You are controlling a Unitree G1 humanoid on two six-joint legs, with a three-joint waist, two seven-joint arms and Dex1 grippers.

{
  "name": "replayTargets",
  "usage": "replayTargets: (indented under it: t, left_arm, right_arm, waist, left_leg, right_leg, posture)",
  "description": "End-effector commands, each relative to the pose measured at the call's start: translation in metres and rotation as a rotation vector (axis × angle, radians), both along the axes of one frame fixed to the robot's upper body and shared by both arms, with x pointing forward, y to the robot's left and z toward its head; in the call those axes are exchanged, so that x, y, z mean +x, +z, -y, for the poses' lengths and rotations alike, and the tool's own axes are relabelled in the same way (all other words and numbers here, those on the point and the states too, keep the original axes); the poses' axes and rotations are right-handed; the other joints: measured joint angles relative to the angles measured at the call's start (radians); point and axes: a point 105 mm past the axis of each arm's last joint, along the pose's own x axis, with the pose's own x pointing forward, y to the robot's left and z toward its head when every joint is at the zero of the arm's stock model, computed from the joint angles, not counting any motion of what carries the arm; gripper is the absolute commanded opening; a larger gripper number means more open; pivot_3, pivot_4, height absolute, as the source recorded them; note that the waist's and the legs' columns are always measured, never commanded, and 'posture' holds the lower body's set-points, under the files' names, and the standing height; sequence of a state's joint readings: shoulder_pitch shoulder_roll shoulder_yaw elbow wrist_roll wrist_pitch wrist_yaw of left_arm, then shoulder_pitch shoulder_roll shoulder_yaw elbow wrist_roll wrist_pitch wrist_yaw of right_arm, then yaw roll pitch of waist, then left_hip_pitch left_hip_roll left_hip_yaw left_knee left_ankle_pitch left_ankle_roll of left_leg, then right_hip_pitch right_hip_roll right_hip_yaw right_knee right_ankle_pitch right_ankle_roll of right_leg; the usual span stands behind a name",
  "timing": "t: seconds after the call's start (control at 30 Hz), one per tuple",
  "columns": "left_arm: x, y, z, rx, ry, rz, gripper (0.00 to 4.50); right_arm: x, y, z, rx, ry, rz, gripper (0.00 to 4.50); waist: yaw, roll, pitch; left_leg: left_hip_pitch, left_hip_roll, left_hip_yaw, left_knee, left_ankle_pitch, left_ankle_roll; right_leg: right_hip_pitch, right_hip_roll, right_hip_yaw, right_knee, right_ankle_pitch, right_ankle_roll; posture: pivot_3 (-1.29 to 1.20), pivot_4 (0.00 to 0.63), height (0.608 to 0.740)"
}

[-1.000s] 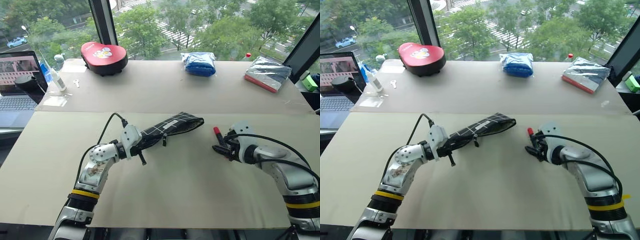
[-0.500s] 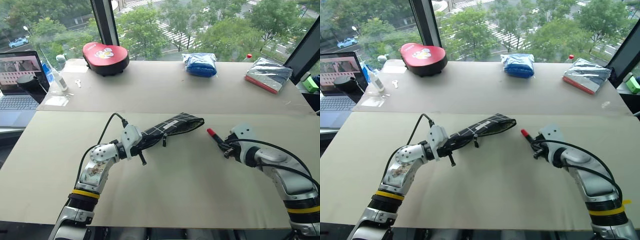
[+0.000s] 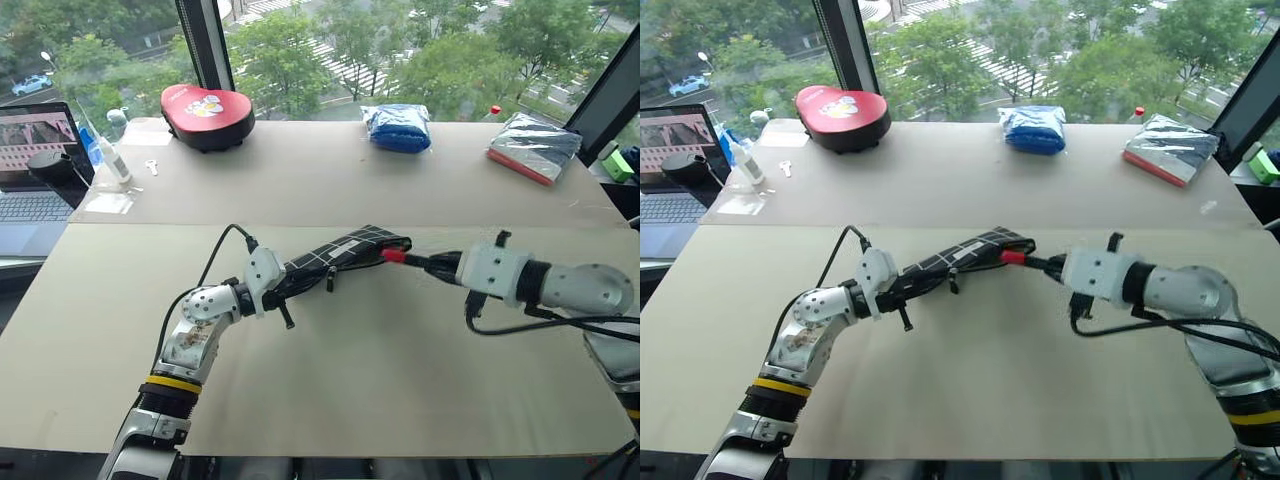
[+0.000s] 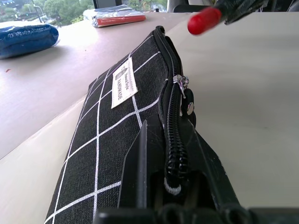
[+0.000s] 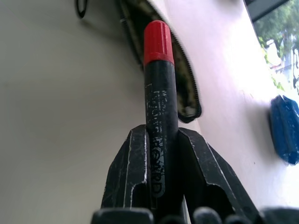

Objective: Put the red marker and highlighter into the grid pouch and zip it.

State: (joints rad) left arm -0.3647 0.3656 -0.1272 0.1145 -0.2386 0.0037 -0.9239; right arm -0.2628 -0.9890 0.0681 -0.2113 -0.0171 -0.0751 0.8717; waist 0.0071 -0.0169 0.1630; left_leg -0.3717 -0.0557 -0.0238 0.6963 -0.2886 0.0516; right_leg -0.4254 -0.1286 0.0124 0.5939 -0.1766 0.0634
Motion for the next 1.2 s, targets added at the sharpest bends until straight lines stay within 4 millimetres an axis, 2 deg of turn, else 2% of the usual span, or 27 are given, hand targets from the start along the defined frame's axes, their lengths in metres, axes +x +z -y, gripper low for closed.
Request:
replayTargets:
  t: [0.03, 0.23, 0.53, 0.87, 1.07, 1.2]
  left_arm:
    - [0.001, 0.013, 0.003, -0.024, -0.016, 0.046, 0.0]
    - [0.001, 0.013, 0.003, -0.023, -0.016, 0.045, 0.0]
    - [-0.002, 0.012, 0.003, -0.022, -0.017, 0.044, 0.0]
    - [-0.001, 0.012, 0.007, -0.023, -0.034, 0.041, 0.0]
    - [-0.001, 0.013, 0.007, -0.026, -0.037, 0.043, 0.0]
    - [0.0, 0.014, 0.007, -0.029, -0.032, 0.045, 0.0]
  right_arm:
    - [0.008, 0.01, 0.005, -0.081, 0.019, 0.1, 0.5]
    - [0.02, 0.014, 0.002, -0.073, 0.027, 0.14, 0.5]
    - [0.024, 0.014, -0.002, -0.096, 0.053, 0.143, 0.5]
    - [0.029, 0.007, -0.064, -0.119, 0.253, 0.201, 0.5]
    - [0.031, 0.0, -0.09, -0.119, 0.339, 0.226, 0.5]
    - [0.036, -0.002, -0.1, -0.11, 0.362, 0.235, 0.5]
  waist:
    - [0.0, 0.0, 0.0]
    - [-0.001, 0.0, 0.0]
    - [0.002, 0.0, 0.0]
    - [-0.008, 0.0, 0.0]
    - [-0.008, 0.0, 0.0]
    - [-0.012, 0.0, 0.0]
  left_leg:
    - [0.0, 0.0, 0.0, 0.0, 0.0, -0.001]
    - [0.0, 0.0, 0.0, 0.0, 0.001, -0.002]
    - [0.0, 0.0, 0.0, 0.0, 0.001, -0.002]
    - [0.0, 0.0, 0.0, -0.001, 0.002, -0.003]
    - [0.0, 0.0, 0.0, -0.001, 0.003, -0.006]
    - [0.0, 0.0, 0.0, -0.001, 0.004, -0.006]
  right_leg:
    - [0.0, 0.0, 0.0, 0.0, 0.0, 0.0]
    - [0.0, 0.0, 0.0, 0.0, 0.0, 0.0]
    - [0.0, 0.0, 0.0, 0.0, 0.0, 0.0]
    - [-0.001, 0.0, 0.0, 0.0, 0.0, 0.0]
    - [-0.001, 0.0, 0.0, 0.0, 0.0, 0.0]
    - [-0.001, 0.0, 0.0, 0.0, 0.0, 0.0]
  posture:
    - [0.0, 0.15, 0.74]
    - [0.0, 0.15, 0.74]
    - [0.0, 0.15, 0.74]
    - [0.0, 0.15, 0.74]
    - [0.0, 0.15, 0.74]
    - [0.0, 0.15, 0.74]
